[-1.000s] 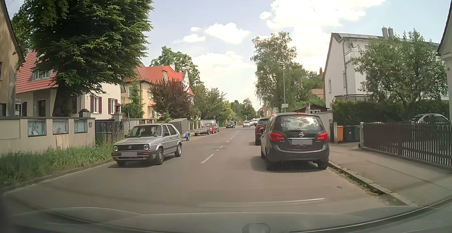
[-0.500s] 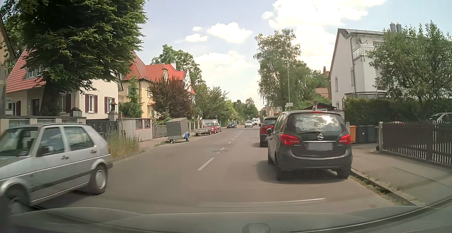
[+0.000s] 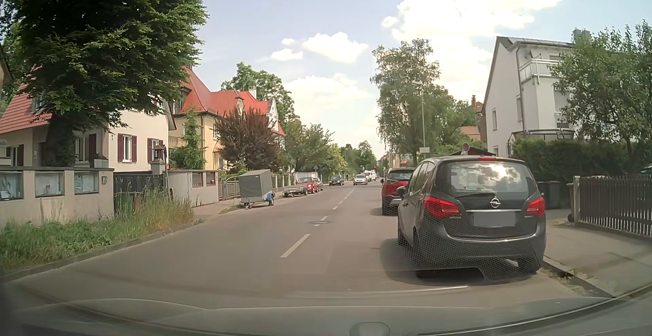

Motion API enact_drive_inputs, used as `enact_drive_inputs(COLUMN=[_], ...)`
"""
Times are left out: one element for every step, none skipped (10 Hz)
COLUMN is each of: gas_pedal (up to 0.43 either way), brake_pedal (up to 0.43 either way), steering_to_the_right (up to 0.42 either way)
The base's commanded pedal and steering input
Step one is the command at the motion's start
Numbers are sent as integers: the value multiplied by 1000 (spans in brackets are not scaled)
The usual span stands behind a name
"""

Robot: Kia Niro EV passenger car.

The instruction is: Follow the waypoints while adhering to traffic rules and regulations

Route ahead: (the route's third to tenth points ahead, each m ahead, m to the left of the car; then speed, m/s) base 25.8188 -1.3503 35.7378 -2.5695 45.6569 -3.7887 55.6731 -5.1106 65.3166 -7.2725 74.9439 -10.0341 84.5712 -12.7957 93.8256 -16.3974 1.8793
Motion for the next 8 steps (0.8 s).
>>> enact_drive_inputs(gas_pedal=[0, 0, 0, 0, 0, 0, 0, 0], brake_pedal=[238, 238, 238, 238, 238, 238, 238, 238], steering_to_the_right=[-44, -44, -44, -43, -44, -43, -44, -43])
